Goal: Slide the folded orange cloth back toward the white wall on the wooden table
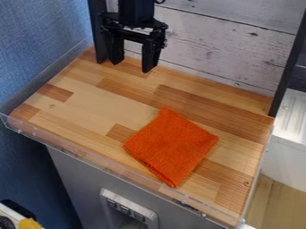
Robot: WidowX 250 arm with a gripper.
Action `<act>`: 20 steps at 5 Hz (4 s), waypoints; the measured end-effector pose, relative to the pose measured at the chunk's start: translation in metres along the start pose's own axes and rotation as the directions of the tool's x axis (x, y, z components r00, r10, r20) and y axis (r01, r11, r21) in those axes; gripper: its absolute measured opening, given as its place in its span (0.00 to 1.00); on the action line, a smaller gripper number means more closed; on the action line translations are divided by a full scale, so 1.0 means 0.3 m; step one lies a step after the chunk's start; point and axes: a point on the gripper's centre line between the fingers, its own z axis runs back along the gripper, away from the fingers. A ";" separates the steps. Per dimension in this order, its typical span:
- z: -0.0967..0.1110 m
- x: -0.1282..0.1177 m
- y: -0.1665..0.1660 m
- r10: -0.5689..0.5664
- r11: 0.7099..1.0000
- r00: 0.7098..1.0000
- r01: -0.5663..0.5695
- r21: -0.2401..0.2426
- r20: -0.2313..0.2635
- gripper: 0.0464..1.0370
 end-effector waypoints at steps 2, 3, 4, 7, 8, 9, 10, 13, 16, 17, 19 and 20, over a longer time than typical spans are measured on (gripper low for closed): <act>-0.042 -0.033 -0.095 -0.084 0.996 0.996 0.084 0.004 -0.011 0.96; -0.044 -0.048 -0.151 -0.136 0.991 0.991 0.136 0.018 0.019 0.96; -0.038 -0.061 -0.207 -0.185 0.982 0.981 0.184 0.028 0.053 0.96; -0.055 -0.125 -0.306 -0.286 0.958 0.954 0.283 0.048 0.092 0.91; -0.075 -0.144 -0.314 -0.303 0.953 0.949 0.300 0.043 0.085 0.62; -0.096 -0.156 -0.327 -0.312 0.950 0.946 0.311 0.034 0.083 0.32; -0.111 -0.152 -0.338 -0.319 0.948 0.943 0.318 0.027 0.095 0.11; -0.233 -0.120 -0.330 -0.341 0.940 0.939 0.341 0.016 0.045 0.01; -0.285 -0.104 -0.271 -0.335 0.942 0.941 0.333 0.047 0.045 0.01; -0.293 -0.110 -0.267 -0.330 0.943 0.943 0.328 0.051 0.041 0.01; -0.304 -0.117 -0.286 -0.323 0.945 0.945 0.320 0.059 0.050 0.01; -0.283 -0.091 -0.291 -0.296 0.955 0.953 0.292 0.061 0.070 0.01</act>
